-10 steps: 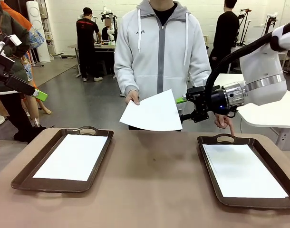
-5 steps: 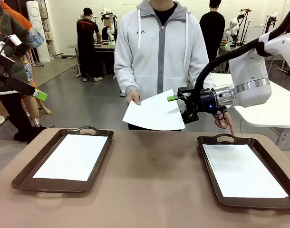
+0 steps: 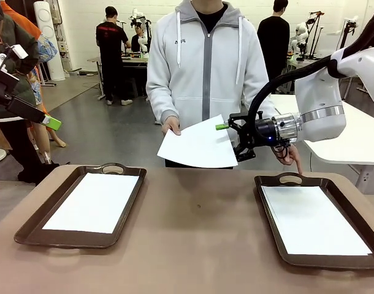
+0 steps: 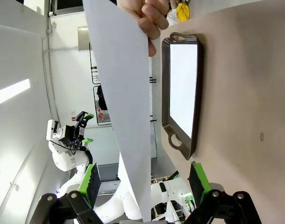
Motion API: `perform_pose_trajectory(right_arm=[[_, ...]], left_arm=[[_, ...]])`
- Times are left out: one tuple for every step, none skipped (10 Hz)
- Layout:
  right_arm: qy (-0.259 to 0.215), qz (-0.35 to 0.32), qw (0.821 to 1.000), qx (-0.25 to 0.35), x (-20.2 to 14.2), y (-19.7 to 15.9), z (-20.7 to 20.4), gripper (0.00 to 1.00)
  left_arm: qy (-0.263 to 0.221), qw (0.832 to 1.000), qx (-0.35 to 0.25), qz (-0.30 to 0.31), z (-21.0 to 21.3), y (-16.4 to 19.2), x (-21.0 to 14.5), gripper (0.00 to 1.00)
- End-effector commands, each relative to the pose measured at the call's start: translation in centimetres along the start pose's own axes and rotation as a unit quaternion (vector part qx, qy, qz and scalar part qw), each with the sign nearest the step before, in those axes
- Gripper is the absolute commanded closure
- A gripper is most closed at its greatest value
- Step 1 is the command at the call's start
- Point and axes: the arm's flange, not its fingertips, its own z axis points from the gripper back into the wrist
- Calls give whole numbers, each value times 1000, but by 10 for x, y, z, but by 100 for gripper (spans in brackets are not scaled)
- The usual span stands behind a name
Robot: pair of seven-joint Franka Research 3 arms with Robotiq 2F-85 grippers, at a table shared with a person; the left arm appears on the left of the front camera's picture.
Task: Sort the A4 documents.
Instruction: Receive the A4 Paper.
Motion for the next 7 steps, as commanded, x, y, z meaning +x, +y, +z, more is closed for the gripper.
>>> perform_pose_trajectory(right_arm=[[-6,1,1000,20,10,2,-2,0],[1,13,1000,19,9,1,-3,0],[1,20,1000,14,9,1,-2,0],[3,24,1000,11,9,1,-3,7],[7,30,999,10,9,1,-4,13],[14,38,999,7,8,1,-8,25],[19,40,999,8,8,1,-10,33]], left_arm=[[4,1000,3,-7,-1,0,-1,0],[4,1000,3,-7,-1,0,-1,0],[4,1000,3,-7,-1,0,-1,0],[4,1000,3,-7,-1,0,-1,0],[4,1000,3,-7,-1,0,-1,0],[4,1000,3,-7,-1,0,-1,0],[4,1000,3,-7,-1,0,-1,0]])
